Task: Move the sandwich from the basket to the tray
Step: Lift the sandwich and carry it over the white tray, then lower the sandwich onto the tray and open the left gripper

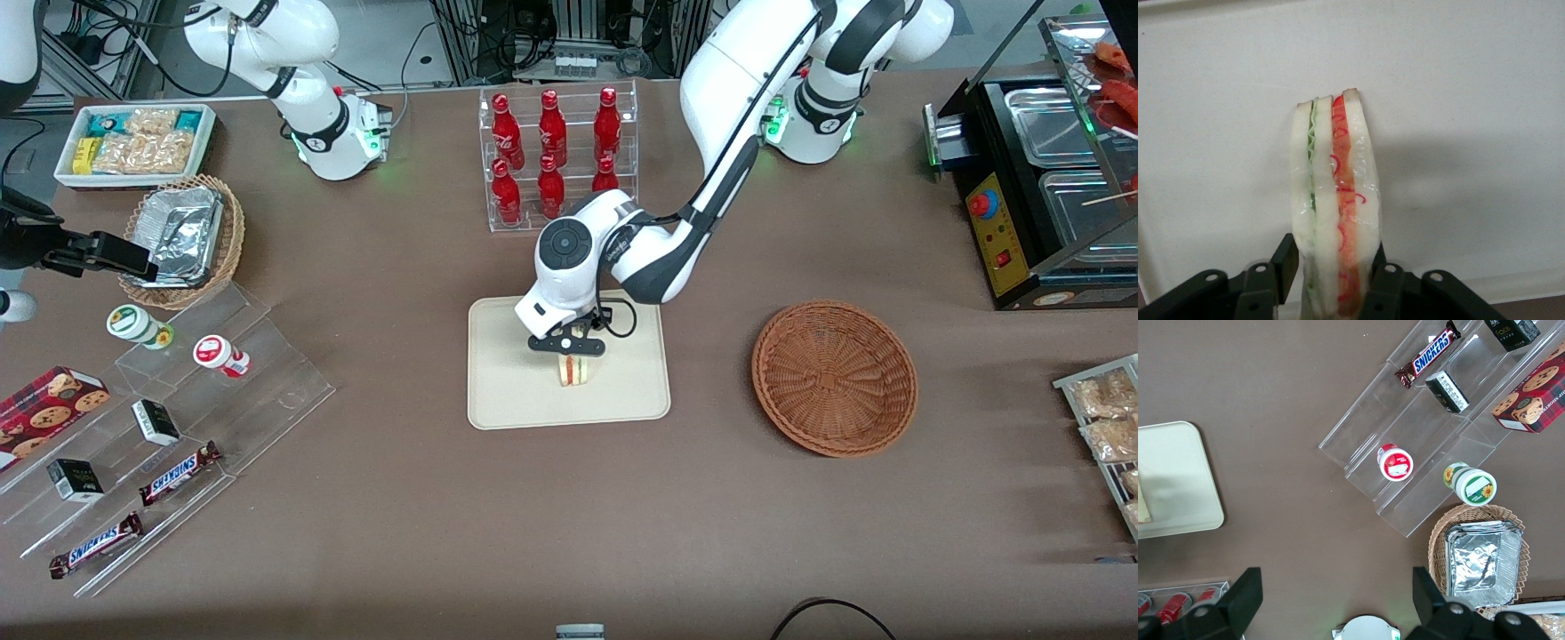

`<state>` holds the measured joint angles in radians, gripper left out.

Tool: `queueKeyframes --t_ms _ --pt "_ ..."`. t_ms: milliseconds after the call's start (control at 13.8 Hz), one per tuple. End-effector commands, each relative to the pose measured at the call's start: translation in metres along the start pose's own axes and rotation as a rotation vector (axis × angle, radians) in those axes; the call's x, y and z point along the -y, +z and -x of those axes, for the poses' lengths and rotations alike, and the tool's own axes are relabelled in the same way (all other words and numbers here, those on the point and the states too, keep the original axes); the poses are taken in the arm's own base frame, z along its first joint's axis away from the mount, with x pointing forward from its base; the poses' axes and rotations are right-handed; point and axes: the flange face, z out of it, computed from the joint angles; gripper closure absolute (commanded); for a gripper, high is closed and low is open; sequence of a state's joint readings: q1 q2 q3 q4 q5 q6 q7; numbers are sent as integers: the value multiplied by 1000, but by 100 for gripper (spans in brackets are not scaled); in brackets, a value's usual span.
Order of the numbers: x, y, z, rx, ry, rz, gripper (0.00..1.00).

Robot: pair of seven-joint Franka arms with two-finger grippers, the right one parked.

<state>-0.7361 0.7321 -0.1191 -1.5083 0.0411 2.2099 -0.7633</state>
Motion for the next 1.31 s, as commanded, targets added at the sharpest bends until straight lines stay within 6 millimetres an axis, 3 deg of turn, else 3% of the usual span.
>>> queueKeyframes --t_ms 0,218,435,581,798,1016,1234 --pt "-6 -11 -4 -36 -34 -1 1" --pt "2 -49 -14 -72 -104 15 0" --pt "17 -112 -17 -102 -132 19 0" --pt "40 -155 -22 -110 -173 6 0" --pt "92 -217 -32 -115 -242 -13 0" --pt "162 -276 -42 -110 -328 -32 0" --pt "218 -308 -48 -96 -309 -48 0"
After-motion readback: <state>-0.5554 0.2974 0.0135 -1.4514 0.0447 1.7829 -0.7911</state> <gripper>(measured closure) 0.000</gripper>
